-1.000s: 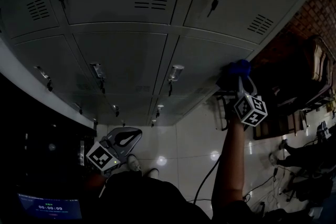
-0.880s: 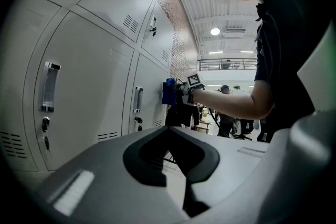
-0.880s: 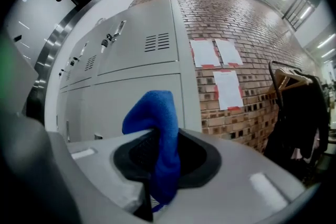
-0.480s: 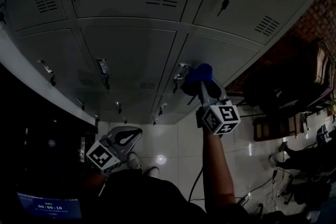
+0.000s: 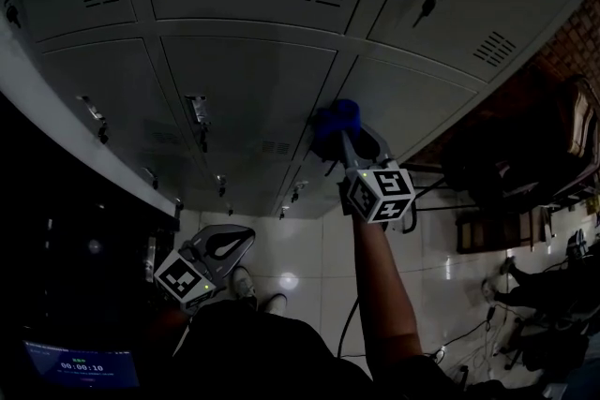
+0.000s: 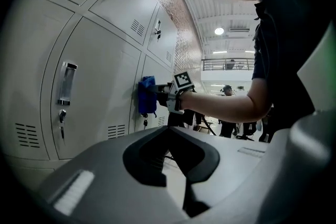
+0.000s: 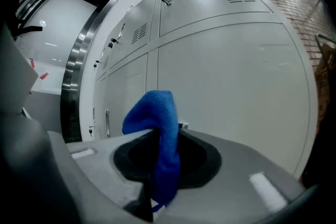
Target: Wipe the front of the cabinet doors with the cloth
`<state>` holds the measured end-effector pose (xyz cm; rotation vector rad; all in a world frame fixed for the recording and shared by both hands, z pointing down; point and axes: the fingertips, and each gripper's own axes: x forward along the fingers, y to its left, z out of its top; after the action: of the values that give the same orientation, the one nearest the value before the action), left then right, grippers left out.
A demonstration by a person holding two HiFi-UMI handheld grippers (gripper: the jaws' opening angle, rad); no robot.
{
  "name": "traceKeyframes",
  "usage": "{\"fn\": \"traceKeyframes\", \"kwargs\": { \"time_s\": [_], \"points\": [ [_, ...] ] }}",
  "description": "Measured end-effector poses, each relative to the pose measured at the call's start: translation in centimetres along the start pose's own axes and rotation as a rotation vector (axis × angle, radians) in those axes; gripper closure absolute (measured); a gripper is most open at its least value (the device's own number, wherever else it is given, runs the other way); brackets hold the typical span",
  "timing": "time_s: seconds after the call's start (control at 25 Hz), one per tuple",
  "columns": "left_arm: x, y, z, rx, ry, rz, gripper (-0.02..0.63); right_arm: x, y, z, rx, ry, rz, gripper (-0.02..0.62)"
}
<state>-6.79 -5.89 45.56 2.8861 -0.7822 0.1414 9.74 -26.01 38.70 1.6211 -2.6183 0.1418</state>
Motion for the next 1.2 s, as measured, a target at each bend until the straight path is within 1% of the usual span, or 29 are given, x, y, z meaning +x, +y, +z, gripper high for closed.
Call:
{"fn": "traceKeyframes", "kwargs": {
  "time_s": [0.2,0.32,0.52,0.68,0.88,1.2],
  "points": [
    [-0.2,-0.4,0.1,-0.003,-0.002,-0.013,0.606,0.2,-0.7,-0.2,-0.008,0.017,-0.016,0.525],
    [-0.2,-0.4,0.2,0.004,-0.002,-0.018,0.606,-0.2,-1.9,-0.4,-0.012,0.023,-0.048,0.525],
    [-0.3,-0.5,0.0,0.003,0.006,-0.023,0.606,-1.5,-4.7,-0.5,0.004,0.023,-0.105,0.525],
    [-0.4,-0.3,-1.1,0.023,0.017,-0.022,0.606,-2.7,-7.0,-0.6,0.010,0.024,-0.153,0.525],
    [-0.3,-0.7,0.0,0.008,0.002,-0.030,0.606,-4.6,-10.5,-1.1,0.021,0.034,-0.222,0.525],
    [-0.6,-0.6,-0.3,0.020,0.019,-0.011,0.606,-7.2,-15.3,-2.3,0.047,0.051,-0.319,0.525]
  ]
}}
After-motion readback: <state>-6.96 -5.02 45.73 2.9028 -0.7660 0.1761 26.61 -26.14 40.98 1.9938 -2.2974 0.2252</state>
